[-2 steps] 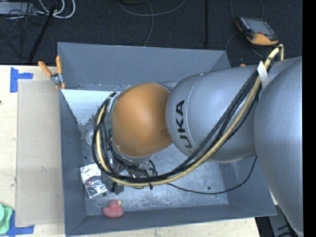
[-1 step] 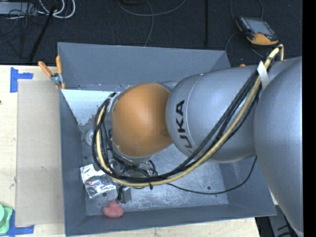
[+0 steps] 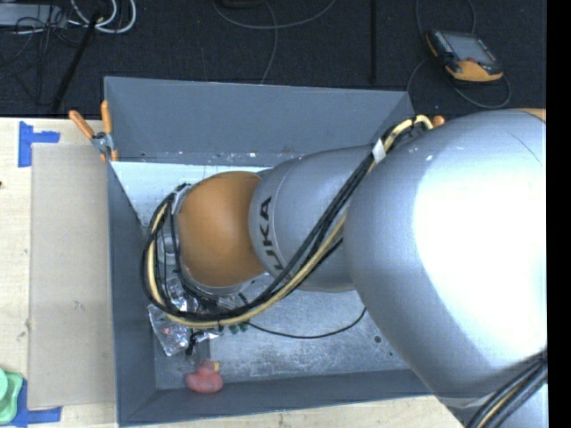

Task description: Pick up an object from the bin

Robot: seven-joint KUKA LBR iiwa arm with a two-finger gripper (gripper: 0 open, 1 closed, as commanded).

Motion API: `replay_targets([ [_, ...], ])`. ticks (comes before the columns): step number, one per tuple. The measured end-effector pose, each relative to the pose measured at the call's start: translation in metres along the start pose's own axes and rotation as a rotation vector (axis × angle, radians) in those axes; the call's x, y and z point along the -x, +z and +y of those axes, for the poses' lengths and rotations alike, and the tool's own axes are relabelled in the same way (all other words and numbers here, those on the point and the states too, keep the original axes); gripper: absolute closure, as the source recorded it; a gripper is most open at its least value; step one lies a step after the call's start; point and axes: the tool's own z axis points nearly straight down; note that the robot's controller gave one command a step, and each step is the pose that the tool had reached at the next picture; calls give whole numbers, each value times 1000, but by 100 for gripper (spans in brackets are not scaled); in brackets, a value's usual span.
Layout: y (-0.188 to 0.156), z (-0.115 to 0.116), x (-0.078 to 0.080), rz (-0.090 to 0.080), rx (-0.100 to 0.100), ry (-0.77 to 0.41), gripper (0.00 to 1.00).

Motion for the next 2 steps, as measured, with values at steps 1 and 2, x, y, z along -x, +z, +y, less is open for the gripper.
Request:
replay_targets([
  [1,-4,0,1,-5,1,1,100],
  [2,-170,4,1,-16,0,8,100],
])
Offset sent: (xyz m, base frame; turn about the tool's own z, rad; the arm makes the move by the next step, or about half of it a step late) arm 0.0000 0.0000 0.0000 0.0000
